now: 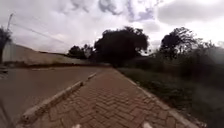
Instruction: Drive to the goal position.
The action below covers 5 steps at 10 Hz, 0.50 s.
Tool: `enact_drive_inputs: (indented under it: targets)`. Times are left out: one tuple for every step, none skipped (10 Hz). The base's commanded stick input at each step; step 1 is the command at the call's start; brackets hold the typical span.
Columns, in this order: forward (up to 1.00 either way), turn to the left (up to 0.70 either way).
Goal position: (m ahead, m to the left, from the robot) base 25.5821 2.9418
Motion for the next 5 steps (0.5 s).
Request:
enact_drive_inputs:
  targets:
    - [0.5, 0.0]
    - [0.5, 0.0]
    - [0.5, 0.0]
    - [0.5, 0.0]
    - [0.5, 0.0]
